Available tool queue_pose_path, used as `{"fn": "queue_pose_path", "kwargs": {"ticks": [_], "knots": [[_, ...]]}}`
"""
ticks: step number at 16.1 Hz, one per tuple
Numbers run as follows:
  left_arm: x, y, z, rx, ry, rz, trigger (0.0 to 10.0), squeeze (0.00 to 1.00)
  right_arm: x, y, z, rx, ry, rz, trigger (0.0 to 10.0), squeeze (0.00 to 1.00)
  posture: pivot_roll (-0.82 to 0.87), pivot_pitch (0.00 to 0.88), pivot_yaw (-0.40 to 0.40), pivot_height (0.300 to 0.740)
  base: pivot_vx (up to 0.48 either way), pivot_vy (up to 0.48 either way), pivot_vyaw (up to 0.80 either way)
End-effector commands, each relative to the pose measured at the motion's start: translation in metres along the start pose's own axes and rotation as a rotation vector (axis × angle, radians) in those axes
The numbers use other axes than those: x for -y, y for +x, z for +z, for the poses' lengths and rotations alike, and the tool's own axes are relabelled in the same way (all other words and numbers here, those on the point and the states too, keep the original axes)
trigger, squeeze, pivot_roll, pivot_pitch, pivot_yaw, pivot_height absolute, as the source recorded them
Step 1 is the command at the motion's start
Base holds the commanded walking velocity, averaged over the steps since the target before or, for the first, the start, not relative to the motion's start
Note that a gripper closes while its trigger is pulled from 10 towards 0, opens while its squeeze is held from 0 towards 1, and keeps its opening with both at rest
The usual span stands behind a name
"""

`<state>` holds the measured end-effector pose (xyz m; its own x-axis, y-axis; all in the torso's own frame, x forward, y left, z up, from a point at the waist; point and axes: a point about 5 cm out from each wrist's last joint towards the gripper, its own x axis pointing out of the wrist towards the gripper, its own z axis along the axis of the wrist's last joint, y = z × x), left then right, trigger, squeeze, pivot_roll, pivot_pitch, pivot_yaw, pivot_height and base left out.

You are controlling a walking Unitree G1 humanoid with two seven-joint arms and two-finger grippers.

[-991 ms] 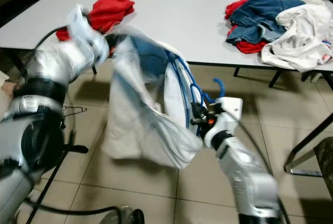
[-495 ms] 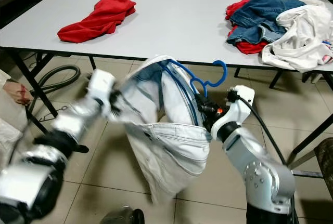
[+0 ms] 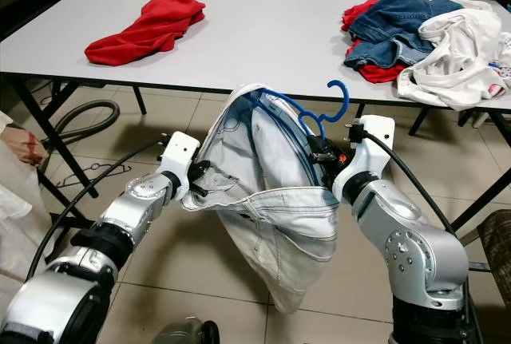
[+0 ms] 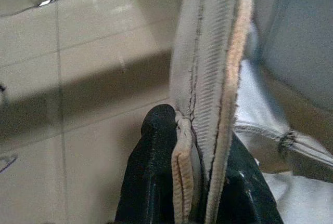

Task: Hang hanger

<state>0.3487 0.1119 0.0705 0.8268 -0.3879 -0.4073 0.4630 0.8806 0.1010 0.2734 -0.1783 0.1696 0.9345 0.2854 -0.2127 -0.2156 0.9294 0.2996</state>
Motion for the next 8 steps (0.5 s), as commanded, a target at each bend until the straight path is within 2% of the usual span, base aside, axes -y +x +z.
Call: {"fn": "queue_pose_path", "kwargs": {"ticks": [1,2,3,4,8], "knots": [[0.003,-0.001,-0.003,-0.003,-0.009,-0.021,2.8,0.00,-0.003,-0.002,0.020,0.092,-0.037,-0.005,10.0,0.00,-0.03,0.000,0.035,0.740,0.000,0.000,0.00],[0.001,-0.001,-0.005,-0.012,-0.016,-0.010,10.0,0.00,-0.005,-0.001,0.018,0.083,-0.053,0.000,10.0,0.00,-0.04,0.000,0.035,0.740,0.000,0.000,0.00],[-0.001,-0.001,-0.007,-0.022,-0.070,-0.016,10.0,0.00,-0.006,-0.001,0.017,0.079,-0.061,0.004,10.0,0.00,-0.04,0.000,0.037,0.740,0.000,0.000,0.00],[-0.001,-0.003,-0.006,-0.011,-0.109,-0.053,10.0,1.00,-0.006,-0.001,0.015,0.071,-0.076,0.001,10.0,0.00,-0.04,0.000,0.037,0.740,0.000,0.000,0.00],[-0.007,-0.010,0.007,0.085,-0.144,-0.136,10.0,1.00,-0.004,-0.002,0.007,0.046,-0.102,-0.018,10.0,0.00,-0.03,0.000,0.033,0.740,0.000,0.000,0.00]]}}
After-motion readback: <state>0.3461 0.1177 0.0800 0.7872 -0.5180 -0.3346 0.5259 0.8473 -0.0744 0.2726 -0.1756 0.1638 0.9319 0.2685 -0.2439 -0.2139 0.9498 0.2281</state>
